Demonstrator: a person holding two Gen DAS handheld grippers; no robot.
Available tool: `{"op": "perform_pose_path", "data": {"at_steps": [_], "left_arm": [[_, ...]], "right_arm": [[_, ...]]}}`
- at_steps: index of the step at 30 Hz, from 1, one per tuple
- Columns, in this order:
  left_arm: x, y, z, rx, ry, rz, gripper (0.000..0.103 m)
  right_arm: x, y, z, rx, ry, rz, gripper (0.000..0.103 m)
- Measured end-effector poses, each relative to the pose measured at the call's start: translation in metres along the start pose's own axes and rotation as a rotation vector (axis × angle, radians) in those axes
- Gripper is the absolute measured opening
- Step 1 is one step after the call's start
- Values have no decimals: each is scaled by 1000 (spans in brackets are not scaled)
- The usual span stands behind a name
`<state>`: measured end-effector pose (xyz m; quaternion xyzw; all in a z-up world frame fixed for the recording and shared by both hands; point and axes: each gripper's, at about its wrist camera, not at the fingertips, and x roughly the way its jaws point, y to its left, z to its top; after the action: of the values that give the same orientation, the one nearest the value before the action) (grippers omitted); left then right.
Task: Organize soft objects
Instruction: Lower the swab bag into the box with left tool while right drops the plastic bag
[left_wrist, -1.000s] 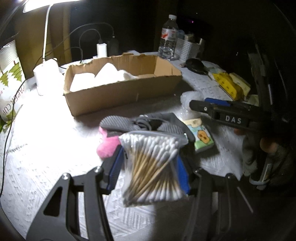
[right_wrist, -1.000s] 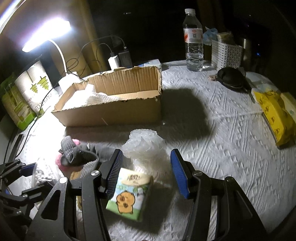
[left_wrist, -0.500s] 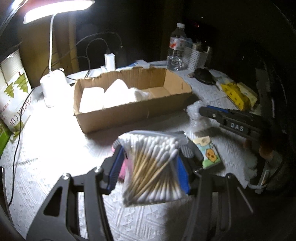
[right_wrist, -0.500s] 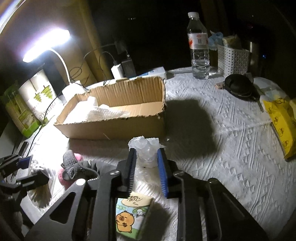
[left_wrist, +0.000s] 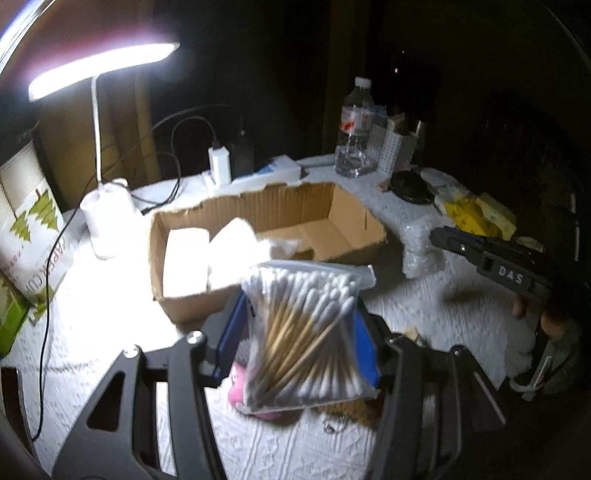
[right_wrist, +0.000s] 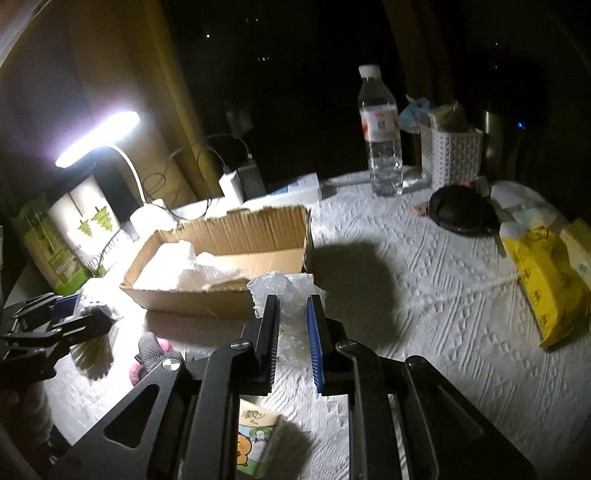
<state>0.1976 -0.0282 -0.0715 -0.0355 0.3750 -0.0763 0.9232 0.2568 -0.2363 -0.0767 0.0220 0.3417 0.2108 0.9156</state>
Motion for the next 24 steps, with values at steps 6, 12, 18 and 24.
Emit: {"op": "perform_pose_path", "data": {"at_steps": [6,12,18,24], "left_arm": [[6,0,16,-2,-20,-13,54],[9,-3,33,16,-46,-8,54],[11,-2,51,26,-85,-3,54],[23,-4,65,16,-100,-31,54]], "right_arm": [[-5,-2,13,-5,-24,13,16],[-7,-2,24,-9,-47,29,16],[-5,4,34,-32,-69,53,16],[5,8,42,-43,-73,71,16]]}}
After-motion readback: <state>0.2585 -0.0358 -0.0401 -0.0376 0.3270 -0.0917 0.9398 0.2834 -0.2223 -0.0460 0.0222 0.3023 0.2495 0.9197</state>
